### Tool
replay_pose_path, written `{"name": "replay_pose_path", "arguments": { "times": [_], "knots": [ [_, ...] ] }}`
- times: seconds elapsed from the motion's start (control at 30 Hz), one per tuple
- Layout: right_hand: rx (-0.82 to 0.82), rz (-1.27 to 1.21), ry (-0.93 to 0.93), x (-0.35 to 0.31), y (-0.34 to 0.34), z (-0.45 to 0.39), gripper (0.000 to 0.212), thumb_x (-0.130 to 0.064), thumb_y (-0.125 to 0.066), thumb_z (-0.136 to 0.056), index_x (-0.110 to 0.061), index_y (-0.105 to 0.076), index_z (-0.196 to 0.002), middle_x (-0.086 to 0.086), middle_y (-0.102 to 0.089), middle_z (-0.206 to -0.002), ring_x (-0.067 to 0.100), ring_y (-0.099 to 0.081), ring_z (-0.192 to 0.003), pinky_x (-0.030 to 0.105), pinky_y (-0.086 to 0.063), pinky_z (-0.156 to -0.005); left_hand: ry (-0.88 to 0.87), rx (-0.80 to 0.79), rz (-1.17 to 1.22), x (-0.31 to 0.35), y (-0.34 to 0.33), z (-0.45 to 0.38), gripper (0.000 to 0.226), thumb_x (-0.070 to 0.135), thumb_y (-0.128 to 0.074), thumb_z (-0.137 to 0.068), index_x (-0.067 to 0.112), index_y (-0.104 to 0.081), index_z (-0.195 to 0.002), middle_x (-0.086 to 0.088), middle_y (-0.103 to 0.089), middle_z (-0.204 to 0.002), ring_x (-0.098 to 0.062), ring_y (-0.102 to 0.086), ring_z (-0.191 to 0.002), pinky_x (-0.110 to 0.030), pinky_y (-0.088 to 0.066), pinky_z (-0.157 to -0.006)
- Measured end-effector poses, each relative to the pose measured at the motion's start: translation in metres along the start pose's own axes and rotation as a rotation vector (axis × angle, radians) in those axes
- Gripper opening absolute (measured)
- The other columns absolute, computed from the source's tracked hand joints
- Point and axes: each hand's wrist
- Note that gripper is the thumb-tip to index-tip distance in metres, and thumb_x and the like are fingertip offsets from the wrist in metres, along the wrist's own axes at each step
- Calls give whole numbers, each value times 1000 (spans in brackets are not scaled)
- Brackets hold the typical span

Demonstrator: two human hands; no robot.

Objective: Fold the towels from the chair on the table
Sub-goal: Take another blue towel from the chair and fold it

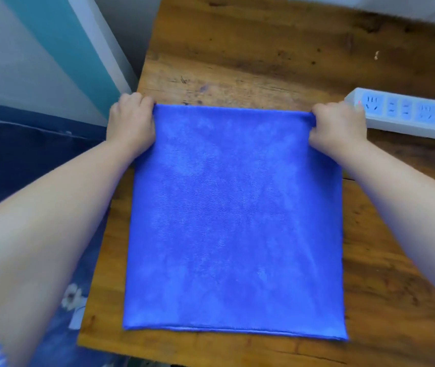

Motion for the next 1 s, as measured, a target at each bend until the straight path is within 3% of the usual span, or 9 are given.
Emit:
{"name": "replay_pose_path", "arguments": {
  "times": [0.1, 0.23, 0.37, 0.57, 0.77, 1.0],
  "knots": [
    [58, 4, -10, 1, 9, 16, 21, 5, -50, -74, 2, -62, -90, 24, -60, -96, 40, -50, -96, 43, -32, -88, -47, 10, 104, -11, 10, 7, 24, 4, -48, -86, -10, -58, -103, -30, -51, -107, -43, -44, -106, -48, -38, -81],
    [164, -78, -39, 10, 17, 58, 26, 7, -51, -73, 3, -64, -95, 26, -61, -96, 42, -50, -98, 43, -33, -82, -92, 70, 271, -27, 26, 35, 21, -3, -50, -80, -7, -63, -96, -30, -53, -99, -42, -47, -101, -41, -36, -82],
    [248, -146, -90, 10, 15, 117, 25, 9, -50, -72, 3, -66, -90, 25, -63, -90, 41, -52, -92, 41, -32, -79, -221, 15, 299, -36, 33, 84, 15, -5, -54, -77, -6, -64, -88, -25, -59, -93, -39, -51, -94, -39, -36, -80],
    [330, -184, -74, 9, 0, 183, 24, 12, -48, -68, 7, -66, -83, 27, -64, -83, 43, -55, -84, 41, -31, -78, -369, 14, 312, -31, 39, 158, 12, -4, -52, -68, -6, -62, -75, -23, -59, -73, -38, -53, -75, -41, -43, -63],
    [442, -182, -18, 14, -8, 222, 19, 10, -50, -69, 7, -65, -80, 26, -64, -79, 43, -57, -80, 43, -37, -77, -306, 63, 296, -26, 34, 218, 11, 0, -48, -66, -7, -56, -71, -23, -55, -68, -38, -50, -69, -34, -33, -57],
    [439, -250, 63, 21, -31, 265, 14, 11, -53, -59, 8, -62, -70, 28, -59, -71, 43, -57, -73, 45, -40, -73, -116, 125, 251, -10, 20, 273, 19, 9, -45, -69, -7, -55, -72, -27, -55, -79, -42, -50, -80, -40, -37, -56]
  ]
}}
Point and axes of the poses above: each hand's wrist, its own z-axis away from the middle knuckle, its own y-axis out of the back of the hand, x = y × z
